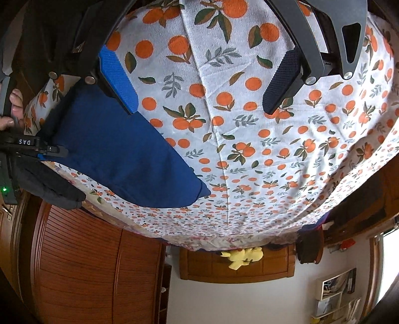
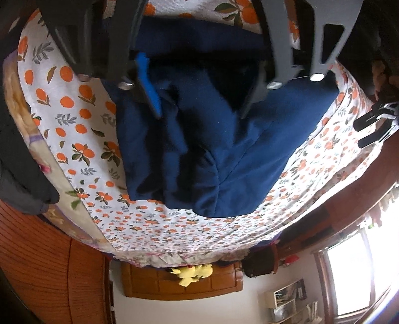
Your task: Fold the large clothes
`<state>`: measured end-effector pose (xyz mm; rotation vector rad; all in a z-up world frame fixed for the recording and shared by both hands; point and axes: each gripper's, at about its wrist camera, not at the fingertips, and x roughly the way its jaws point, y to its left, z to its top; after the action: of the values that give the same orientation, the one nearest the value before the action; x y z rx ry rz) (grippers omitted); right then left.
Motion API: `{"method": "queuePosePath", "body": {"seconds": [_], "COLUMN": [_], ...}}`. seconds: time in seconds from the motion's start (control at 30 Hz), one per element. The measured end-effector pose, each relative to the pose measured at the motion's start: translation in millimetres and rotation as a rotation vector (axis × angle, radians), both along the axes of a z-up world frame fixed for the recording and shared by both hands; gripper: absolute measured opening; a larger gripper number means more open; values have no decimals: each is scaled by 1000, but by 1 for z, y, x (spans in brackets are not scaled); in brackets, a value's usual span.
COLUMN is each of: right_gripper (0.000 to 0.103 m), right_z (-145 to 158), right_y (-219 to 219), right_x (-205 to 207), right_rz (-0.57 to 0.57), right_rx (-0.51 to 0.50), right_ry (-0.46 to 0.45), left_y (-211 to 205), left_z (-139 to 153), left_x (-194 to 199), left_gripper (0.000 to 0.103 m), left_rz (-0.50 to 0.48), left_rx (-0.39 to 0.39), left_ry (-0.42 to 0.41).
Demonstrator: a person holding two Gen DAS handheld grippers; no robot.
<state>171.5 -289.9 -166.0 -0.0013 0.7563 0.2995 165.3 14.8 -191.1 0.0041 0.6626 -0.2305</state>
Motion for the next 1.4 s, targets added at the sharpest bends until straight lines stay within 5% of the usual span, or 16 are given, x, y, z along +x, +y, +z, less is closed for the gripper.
{"method": "queuePosePath", "body": {"seconds": [0.03, 0.13, 0.5, 0.7, 0.87, 1.0, 1.13, 1.23, 1.4], "right_gripper": [29, 15, 11, 11, 21, 42, 47, 62, 66], "right_z": [1, 12, 78, 45, 17, 23, 32, 38, 30], "right_y": [-1, -4, -7, -48, -57, -57, -53, -50, -45], "right_x": [-1, -5, -42, -33, -30, -33, -37, -38, -27], "right_rz": [-4, 19, 35, -93, -118, -147, -154, -154, -149], "right_rx": [1, 31, 6, -32, -44, -60, -66, -55, -41], "right_ry": [-7, -43, -240, -139, -78, -102, -135, -164, -148], "left_y": [0, 0, -10, -22, -31, -40, -49, -55, -65], "left_z": [1, 7, 39, 46, 43, 41, 38, 33, 24], "left_x": [-1, -4, -19, -17, -10, -4, 3, 12, 29], "left_gripper": [100, 100, 100, 100, 100, 100, 100, 100, 100], "left_rz": [2, 4, -4, -29, -46, -65, -84, -98, -121], "left_rx": [-2, -8, 4, 14, 15, 17, 23, 28, 45], "left_ry": [-1, -8, -63, -73, -71, -72, -74, -67, -55]}}
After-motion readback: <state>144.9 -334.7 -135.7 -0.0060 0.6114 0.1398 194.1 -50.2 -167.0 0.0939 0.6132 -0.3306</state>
